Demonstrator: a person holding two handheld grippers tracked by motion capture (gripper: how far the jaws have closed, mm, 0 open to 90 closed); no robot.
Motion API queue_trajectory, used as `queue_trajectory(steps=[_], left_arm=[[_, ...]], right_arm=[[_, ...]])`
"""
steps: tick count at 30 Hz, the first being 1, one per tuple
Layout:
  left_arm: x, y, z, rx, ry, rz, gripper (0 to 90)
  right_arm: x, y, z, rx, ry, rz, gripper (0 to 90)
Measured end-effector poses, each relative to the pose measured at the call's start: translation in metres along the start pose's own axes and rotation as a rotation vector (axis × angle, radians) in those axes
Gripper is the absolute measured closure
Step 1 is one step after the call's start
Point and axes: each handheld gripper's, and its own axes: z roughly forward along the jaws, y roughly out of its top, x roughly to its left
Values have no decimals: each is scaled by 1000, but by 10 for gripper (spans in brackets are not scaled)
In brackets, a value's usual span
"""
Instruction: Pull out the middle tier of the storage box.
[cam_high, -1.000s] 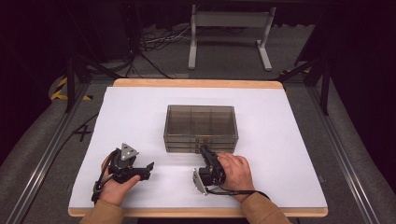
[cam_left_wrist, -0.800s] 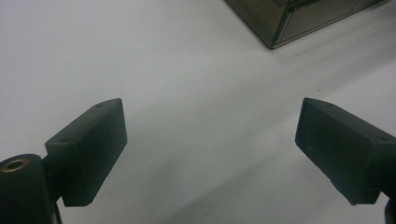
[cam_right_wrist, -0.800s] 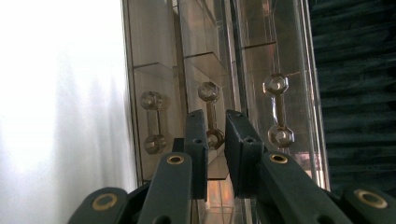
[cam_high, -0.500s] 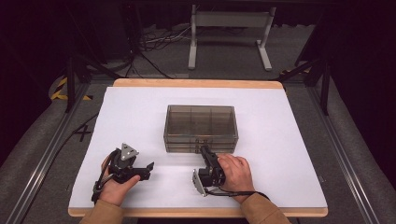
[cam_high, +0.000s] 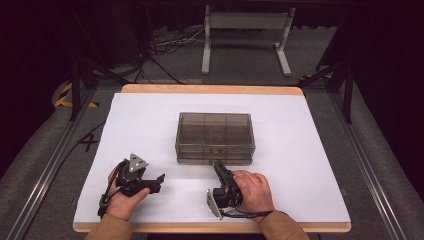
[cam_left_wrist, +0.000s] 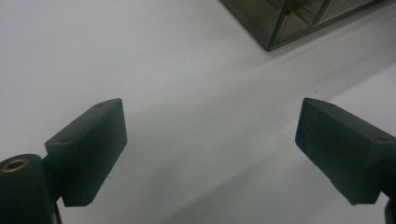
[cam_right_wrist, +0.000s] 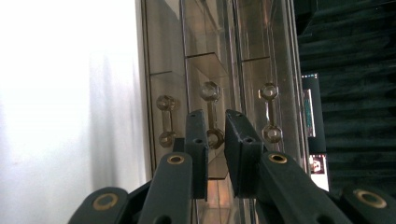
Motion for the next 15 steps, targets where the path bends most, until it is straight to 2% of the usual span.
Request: queue_trajectory(steps=[5,15], left_arm=[[0,0,0,-1,-1,1,98],[0,0,0,1,-3,-1,98]], right_arm=[[1,-1,0,-4,10,0,797],[-7,-6,-7,-53,66,64,761]])
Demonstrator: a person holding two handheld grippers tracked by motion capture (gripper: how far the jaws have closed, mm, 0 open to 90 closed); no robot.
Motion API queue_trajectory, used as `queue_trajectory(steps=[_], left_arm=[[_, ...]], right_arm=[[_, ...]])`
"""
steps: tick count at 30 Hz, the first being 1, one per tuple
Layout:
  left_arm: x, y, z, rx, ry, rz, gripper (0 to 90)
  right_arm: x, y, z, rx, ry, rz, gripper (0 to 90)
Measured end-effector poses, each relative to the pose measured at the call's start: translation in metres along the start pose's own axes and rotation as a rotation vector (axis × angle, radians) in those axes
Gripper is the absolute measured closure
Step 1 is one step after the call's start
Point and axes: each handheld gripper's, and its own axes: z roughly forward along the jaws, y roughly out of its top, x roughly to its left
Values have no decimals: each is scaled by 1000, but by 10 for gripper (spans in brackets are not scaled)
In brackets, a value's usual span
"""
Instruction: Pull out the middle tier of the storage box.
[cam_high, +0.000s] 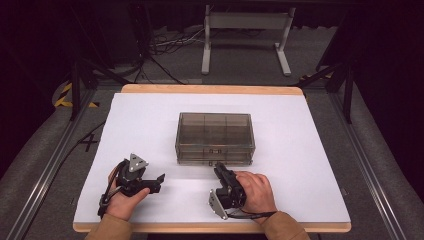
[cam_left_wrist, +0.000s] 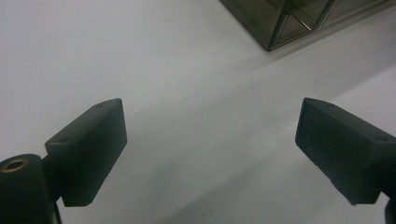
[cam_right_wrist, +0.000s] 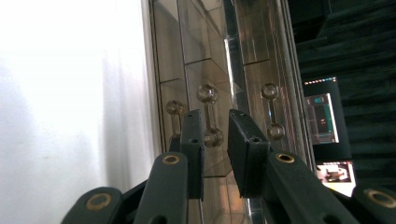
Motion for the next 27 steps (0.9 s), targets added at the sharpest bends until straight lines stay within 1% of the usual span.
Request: queue_trajectory(steps=[2,3,5,6,8,10,12,13,15,17,20,23,27], left_arm=[[0,0,0,1,0,0,98],[0,0,0,0,0,1,97],[0,0,0,1,-2,1,97],[0,0,1,-4,-2,1,97],[0,1,1,-4,-1,0,97],[0,1,1,-4,-1,0,97],[0,1,1,0,-1,4,96],[0,1,1,2,-1,4,96],[0,1,1,4,0,5,96],[0,1,1,4,-1,6,96],[0,1,1,3,0,5,96],[0,1,1,3,0,6,96],[0,1,1,3,0,6,96]], right_arm=[[-2,-1,-2,-5,8,9,754],[-4,-2,-5,-14,23,28,740],[-5,-3,-6,-18,25,35,740],[-7,-5,-9,-26,38,57,732],[-8,-6,-10,-30,46,67,727],[-12,-8,-14,-40,61,101,705],[-15,-11,-16,-46,85,129,675],[-16,-12,-17,-47,101,152,659],[-19,-16,-19,-56,130,186,655],[-21,-19,-21,-57,148,200,650],[-24,-25,-24,-69,194,255,651],[-27,-29,-26,-82,220,300,660],[-32,-34,-30,-95,251,385,669]])
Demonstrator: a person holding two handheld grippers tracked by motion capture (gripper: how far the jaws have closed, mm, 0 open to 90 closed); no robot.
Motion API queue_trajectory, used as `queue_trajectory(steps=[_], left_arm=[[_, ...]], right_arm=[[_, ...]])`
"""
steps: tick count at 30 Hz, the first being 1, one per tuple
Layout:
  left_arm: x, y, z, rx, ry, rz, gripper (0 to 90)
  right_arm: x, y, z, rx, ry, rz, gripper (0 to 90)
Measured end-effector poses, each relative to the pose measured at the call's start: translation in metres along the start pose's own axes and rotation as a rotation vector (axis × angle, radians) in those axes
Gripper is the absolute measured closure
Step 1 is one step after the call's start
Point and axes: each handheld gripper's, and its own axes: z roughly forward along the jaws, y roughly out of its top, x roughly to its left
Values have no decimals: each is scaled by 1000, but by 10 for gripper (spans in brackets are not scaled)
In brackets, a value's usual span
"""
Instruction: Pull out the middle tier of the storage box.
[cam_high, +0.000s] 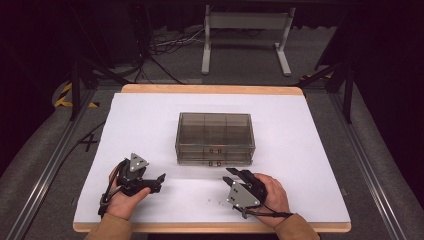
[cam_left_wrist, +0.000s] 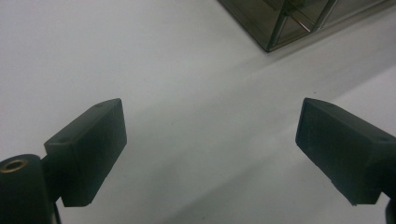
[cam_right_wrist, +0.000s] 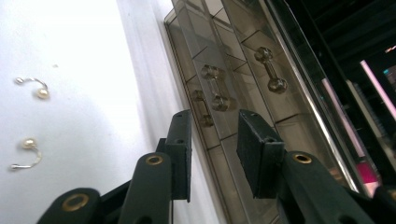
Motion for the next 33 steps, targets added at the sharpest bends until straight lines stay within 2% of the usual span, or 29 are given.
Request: queue_trajectory(steps=[2,3,8,14,22,24,27,28,33], left_arm=[[0,0,0,0,0,0,96],[0,0,0,0,0,0,96],[0,0,0,-1,-1,2,96],[0,0,0,-1,0,2,96],[-1,0,0,-3,0,2,96],[0,0,0,-3,0,2,96],[-1,0,0,-2,0,3,96],[-1,0,0,-2,0,3,96],[-1,0,0,-2,1,4,96]], right_arm=[[-4,-2,-2,-10,12,38,671],[-4,-2,-2,-10,12,38,671],[-11,-11,-9,-25,30,151,679],[-18,-17,-13,-29,53,252,658],[-25,-21,-14,-17,126,396,631],[-26,-22,-14,-19,135,413,628],[-31,-24,-14,-20,188,511,616],[-32,-24,-14,-20,204,529,615],[-35,-26,-13,-17,241,573,607]])
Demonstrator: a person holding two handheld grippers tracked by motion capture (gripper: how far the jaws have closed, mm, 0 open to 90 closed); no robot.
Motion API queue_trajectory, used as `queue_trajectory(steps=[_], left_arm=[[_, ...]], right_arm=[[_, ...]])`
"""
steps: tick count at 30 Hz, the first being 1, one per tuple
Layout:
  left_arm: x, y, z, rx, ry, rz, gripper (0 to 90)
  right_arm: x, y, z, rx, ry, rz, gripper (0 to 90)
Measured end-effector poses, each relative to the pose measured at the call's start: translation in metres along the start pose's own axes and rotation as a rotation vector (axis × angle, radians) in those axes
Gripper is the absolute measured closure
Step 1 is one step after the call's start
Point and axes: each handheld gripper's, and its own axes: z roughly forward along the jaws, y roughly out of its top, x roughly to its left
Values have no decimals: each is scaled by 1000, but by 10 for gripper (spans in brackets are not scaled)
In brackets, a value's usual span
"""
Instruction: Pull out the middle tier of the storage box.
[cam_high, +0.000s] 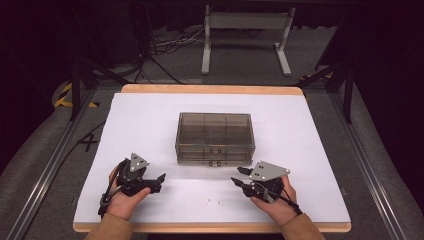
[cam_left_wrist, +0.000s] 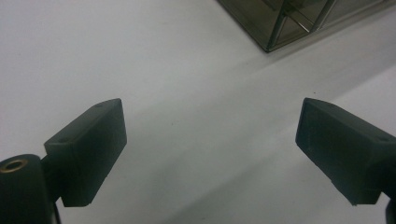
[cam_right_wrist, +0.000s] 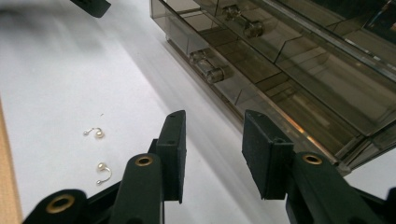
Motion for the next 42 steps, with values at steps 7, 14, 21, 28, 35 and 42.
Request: queue_trajectory(steps=[7,14,21,28,35,42], left_arm=[[0,0,0,6,-2,2,96],[0,0,1,6,2,-3,96],[0,0,2,7,5,-3,96],[0,0,2,8,5,-3,95],[0,0,2,7,2,-4,96],[0,0,2,7,2,-4,95]], right_arm=[[-4,6,-1,30,42,-2,665],[-10,17,-7,55,86,-17,665],[-15,26,-7,111,124,-53,654],[-21,38,-9,146,174,-76,654],[-29,51,-9,165,215,-72,656],[-38,61,-9,192,236,-73,660]])
